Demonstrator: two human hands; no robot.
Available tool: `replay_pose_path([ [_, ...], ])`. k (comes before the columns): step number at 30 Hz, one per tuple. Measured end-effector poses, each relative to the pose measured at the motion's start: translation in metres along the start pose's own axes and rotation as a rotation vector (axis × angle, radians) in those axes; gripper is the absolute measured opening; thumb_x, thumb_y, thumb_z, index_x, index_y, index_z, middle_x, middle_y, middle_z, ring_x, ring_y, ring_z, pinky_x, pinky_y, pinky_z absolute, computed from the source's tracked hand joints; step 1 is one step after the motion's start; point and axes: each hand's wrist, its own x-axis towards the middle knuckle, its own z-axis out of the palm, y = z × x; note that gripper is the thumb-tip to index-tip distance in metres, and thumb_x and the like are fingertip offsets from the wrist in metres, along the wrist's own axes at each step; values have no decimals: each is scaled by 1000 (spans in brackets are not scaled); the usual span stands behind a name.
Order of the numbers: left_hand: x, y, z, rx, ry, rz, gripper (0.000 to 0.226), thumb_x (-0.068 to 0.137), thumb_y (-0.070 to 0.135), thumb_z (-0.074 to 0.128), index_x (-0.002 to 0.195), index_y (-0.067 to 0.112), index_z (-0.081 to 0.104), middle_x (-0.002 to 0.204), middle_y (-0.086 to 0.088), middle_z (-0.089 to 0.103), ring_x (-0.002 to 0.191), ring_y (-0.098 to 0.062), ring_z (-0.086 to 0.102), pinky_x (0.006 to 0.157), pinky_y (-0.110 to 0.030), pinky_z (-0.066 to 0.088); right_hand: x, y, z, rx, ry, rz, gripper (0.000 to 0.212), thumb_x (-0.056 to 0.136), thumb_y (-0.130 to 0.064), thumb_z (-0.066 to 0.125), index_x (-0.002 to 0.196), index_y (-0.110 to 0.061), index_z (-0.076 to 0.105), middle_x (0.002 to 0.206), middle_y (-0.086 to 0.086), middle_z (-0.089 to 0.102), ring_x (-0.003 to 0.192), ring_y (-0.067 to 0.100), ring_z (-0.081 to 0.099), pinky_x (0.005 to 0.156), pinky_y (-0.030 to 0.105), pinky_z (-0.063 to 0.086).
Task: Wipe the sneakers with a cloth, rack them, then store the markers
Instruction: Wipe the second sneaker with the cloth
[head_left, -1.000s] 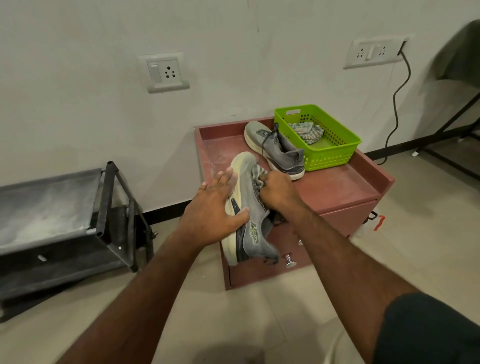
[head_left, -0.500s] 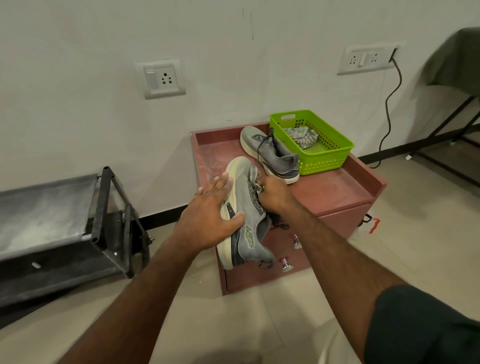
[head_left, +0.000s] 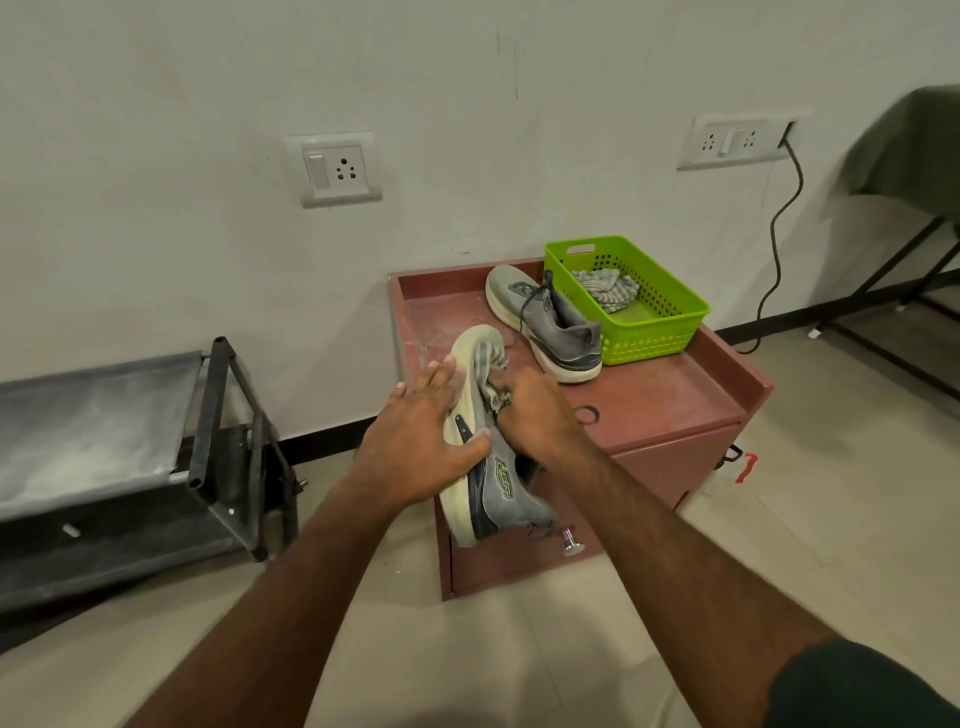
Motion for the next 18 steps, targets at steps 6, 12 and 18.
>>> replay_pose_path([
  [6, -2, 2, 3, 7, -15, 9, 85, 92, 56, 52, 160, 26, 11, 167, 10, 4, 152, -5, 2, 124, -36, 5, 10, 20, -21, 10, 34, 261, 30, 83, -8, 56, 106, -14, 75, 97, 18, 73, 95, 37, 66, 75, 36, 51],
  [12, -2, 1, 7, -1, -33, 21, 88, 88, 60, 44, 160, 26, 7, 166, 12, -2, 152, -4, -1, 125, -37, 4, 11, 1, -25, 110, -12, 85, 67, 80, 7, 48, 138, -25, 57, 135, 7, 63, 125, 24, 57, 101, 28, 46],
  [18, -3, 1, 4, 46, -36, 4, 88, 86, 63, 38, 160, 26, 8, 166, 10, -1, 153, -6, 2, 123, -38, 3, -15, 5, -41, 3, -353, -16, 66, 77, 5, 51, 131, -30, 63, 131, 3, 65, 118, 24, 62, 98, 38, 52],
])
